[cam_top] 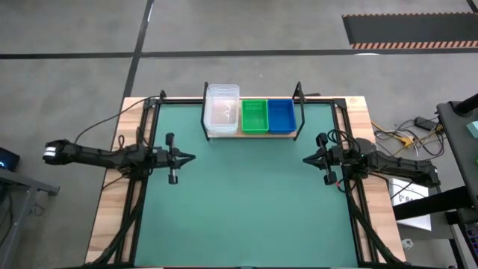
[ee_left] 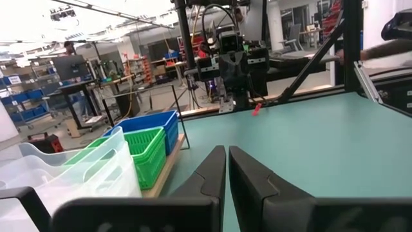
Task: Stack baskets on shelf by color
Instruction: Return to Home Position
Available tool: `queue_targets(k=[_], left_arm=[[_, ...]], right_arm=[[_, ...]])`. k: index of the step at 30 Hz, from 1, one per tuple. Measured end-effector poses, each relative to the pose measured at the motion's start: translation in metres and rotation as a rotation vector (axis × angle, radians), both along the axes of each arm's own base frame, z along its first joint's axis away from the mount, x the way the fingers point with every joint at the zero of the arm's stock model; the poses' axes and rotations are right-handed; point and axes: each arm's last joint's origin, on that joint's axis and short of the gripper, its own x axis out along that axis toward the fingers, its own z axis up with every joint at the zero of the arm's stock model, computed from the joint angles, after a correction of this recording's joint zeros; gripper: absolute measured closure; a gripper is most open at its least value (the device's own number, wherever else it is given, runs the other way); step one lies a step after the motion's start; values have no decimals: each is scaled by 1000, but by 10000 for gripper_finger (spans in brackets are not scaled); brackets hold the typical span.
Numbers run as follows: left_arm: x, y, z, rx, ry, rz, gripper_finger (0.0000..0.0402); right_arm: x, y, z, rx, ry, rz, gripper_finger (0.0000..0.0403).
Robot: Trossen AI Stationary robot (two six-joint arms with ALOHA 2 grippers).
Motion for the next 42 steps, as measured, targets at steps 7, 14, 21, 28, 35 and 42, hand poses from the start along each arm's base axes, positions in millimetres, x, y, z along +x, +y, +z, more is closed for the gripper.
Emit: queue_targets(k=[7, 14, 21, 28, 35, 42], left_arm=[[2, 0, -3, 2, 27, 0, 398], [4, 0, -6, 4, 58, 0, 398], [6, 0, -11, 6, 100, 0, 398], [9, 0, -17, 9, 153, 0, 398], [12, -1, -25, 14, 225, 0, 398], [15, -1, -35, 18, 306, 0, 398]], right_arm=[[0, 0, 0, 0, 0, 0, 394], [0, 0, 0, 0, 1, 0, 394], [0, 0, 0, 0, 1, 0, 394], [0, 0, 0, 0, 1, 0, 394], [0, 0, 0, 0, 1, 0, 394], [0, 0, 0, 0, 1, 0, 394]])
